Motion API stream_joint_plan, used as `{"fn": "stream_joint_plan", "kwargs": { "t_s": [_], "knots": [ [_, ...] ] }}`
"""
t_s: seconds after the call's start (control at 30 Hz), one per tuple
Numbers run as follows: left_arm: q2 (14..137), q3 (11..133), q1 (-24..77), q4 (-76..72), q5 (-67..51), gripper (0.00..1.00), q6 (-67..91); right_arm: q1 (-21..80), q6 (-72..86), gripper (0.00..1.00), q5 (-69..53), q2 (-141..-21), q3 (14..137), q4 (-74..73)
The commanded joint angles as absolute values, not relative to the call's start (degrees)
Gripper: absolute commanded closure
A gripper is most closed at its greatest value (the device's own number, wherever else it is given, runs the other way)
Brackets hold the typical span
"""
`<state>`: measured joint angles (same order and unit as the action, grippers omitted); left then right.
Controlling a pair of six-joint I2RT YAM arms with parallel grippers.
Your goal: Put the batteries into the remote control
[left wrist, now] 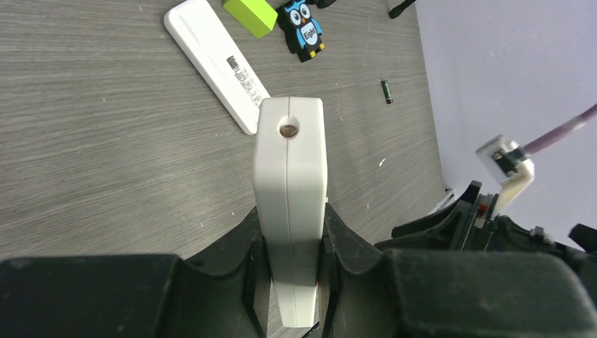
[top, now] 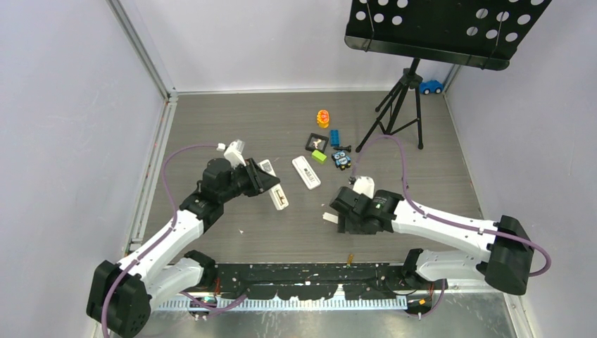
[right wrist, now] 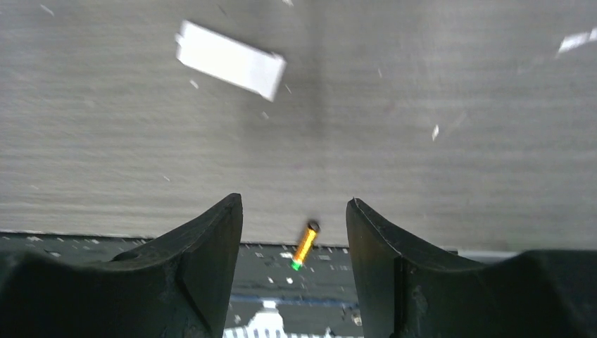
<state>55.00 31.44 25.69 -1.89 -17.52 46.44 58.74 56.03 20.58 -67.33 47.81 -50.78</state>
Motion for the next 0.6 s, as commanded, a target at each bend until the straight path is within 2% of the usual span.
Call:
{"fn": "stream_joint_plan", "kwargs": {
  "t_s": [0.0,0.2,0.37,0.57],
  "knots": [
    [52.73,30.36,25.48,-4.74,-16.68,1.0,45.88,59.06,65.91,0.39,11.85,-63.1,43.38,-55.94],
    [51.79,28.46,25.43,-5.6,-15.84,1.0,46.05,59.3,70.86,0.4,2.44,-58.78,35.33,-50.97],
    [51.59,27.56,25.47,-6.14,-15.74,1.0,46.06,59.33,71.76,0.47,1.58,-62.9,34.37,-48.09],
    [51.01,27.98,25.4,-5.25,-15.41,1.0,45.26,59.33,72.82,0.61,3.23,-68.88,35.14,-47.78]
  ]
}}
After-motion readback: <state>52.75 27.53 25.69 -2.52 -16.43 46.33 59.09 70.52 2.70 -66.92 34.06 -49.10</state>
